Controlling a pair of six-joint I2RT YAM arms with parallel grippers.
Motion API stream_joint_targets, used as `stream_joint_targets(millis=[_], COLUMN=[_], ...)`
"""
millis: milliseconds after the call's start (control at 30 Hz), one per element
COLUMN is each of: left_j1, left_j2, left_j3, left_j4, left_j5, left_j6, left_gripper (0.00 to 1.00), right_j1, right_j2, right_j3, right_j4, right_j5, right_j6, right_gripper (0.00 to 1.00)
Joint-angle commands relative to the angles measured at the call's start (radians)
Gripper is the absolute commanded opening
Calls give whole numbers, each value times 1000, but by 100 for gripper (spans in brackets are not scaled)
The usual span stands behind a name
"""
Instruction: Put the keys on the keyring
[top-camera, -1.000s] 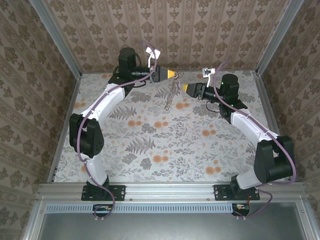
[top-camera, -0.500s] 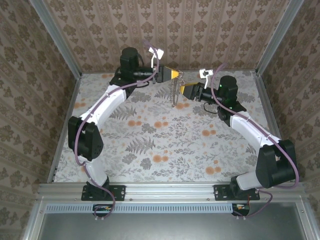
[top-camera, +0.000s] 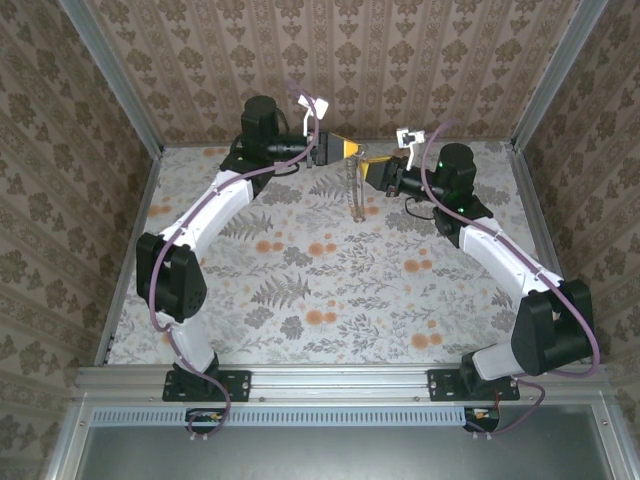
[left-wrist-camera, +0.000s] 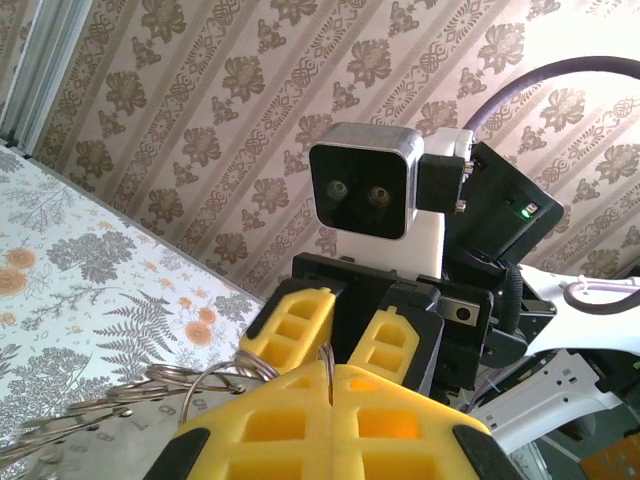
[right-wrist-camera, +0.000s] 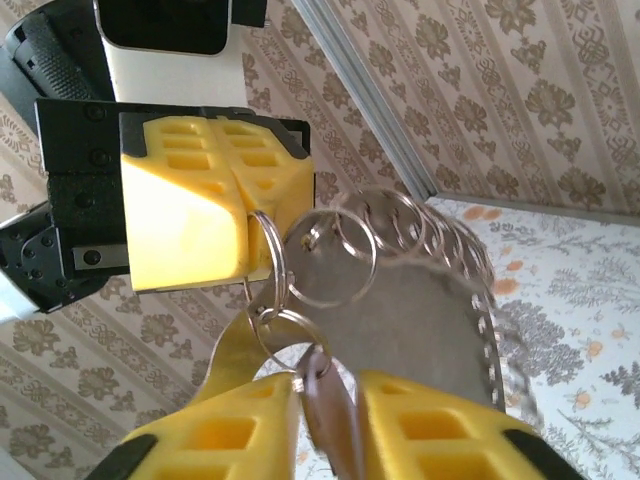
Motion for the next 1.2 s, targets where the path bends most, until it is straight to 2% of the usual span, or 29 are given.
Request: stream_joint_targets(millis=[0, 133, 200, 567, 833, 1167], left_j1=[-2, -2, 0, -4, -13, -16], left_j2=[-65, -70, -75, -98, -109, -108], left_j3=[-8, -14, -24, -100, -162, -199], left_j4=[66, 76, 92, 234, 301, 377], left_j5=[-17, -33, -43, -93, -116, -172], left_j6=[-25, -32, -43, -136, -172, -225], left_gripper=[0, 0, 0, 0, 0, 0], right_j1=[13, 23, 28, 60, 64, 67], right_j2=[-12, -17, -17, 15, 60, 78], right_j3=[-17, -26, -28, -16, -2, 10], right_j4=[11, 13, 14, 75, 220, 144], right_j5=[-22, -21, -18, -12, -26, -29], right_j6=[-11, -7, -4, 57, 178, 173], right_gripper=[14, 2, 0, 0, 0, 0])
